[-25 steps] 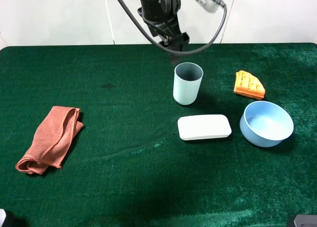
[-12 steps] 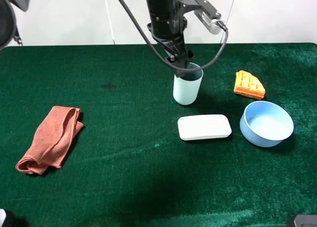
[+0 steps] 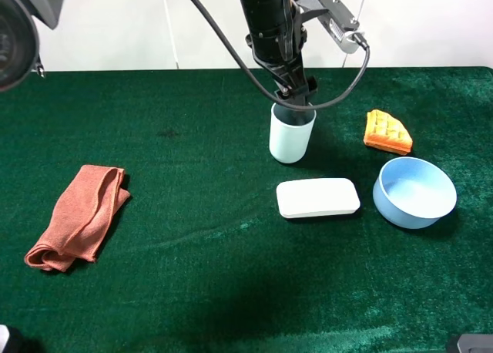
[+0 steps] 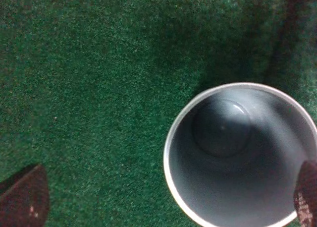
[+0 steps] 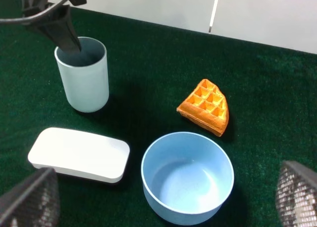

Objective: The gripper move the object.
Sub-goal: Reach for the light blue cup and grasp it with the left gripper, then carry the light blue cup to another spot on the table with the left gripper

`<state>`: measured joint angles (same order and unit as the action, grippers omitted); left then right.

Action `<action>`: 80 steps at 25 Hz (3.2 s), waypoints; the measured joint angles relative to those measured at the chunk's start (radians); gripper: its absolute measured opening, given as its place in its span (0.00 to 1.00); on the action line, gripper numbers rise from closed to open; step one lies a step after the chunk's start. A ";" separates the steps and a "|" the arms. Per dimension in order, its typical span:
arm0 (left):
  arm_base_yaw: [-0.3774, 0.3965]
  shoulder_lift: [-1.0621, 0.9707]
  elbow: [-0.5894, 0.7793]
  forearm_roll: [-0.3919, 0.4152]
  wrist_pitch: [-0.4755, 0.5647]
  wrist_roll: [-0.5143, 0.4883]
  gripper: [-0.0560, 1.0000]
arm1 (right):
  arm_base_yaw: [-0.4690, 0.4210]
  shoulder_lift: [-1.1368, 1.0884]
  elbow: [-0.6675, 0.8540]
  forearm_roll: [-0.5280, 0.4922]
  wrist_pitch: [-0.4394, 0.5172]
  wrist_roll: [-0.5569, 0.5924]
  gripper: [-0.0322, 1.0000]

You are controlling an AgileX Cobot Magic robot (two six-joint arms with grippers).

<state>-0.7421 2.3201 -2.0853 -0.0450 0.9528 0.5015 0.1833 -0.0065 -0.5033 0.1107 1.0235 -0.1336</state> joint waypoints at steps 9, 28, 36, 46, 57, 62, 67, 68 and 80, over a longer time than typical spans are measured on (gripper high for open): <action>0.000 0.053 0.000 0.025 -0.043 0.000 0.99 | 0.000 0.000 0.000 -0.001 0.000 0.000 0.67; 0.000 0.097 0.000 0.025 -0.049 0.001 0.98 | 0.000 0.000 0.000 -0.003 0.000 0.000 0.67; 0.000 0.097 0.000 0.022 -0.049 0.001 0.74 | 0.000 0.000 0.000 -0.003 0.000 0.000 0.67; 0.000 0.097 0.000 -0.005 -0.042 0.001 0.34 | 0.000 0.000 0.000 -0.003 0.000 0.000 0.67; 0.000 0.097 0.000 -0.014 -0.040 0.001 0.11 | 0.000 0.000 0.000 -0.003 0.000 0.000 0.67; 0.000 0.095 0.000 -0.016 -0.039 0.001 0.11 | 0.000 0.000 0.000 -0.003 0.000 0.000 0.67; 0.000 0.086 -0.003 -0.010 -0.007 0.001 0.10 | 0.000 0.000 0.000 -0.003 0.000 0.000 0.67; 0.000 0.085 -0.009 -0.008 0.008 0.001 0.10 | 0.000 0.000 0.000 -0.003 0.000 0.000 0.67; 0.022 -0.009 -0.058 0.045 0.184 -0.075 0.10 | 0.000 0.000 0.000 -0.003 0.000 0.000 0.67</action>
<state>-0.7200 2.3116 -2.1437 0.0000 1.1372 0.4265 0.1833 -0.0065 -0.5033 0.1073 1.0235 -0.1336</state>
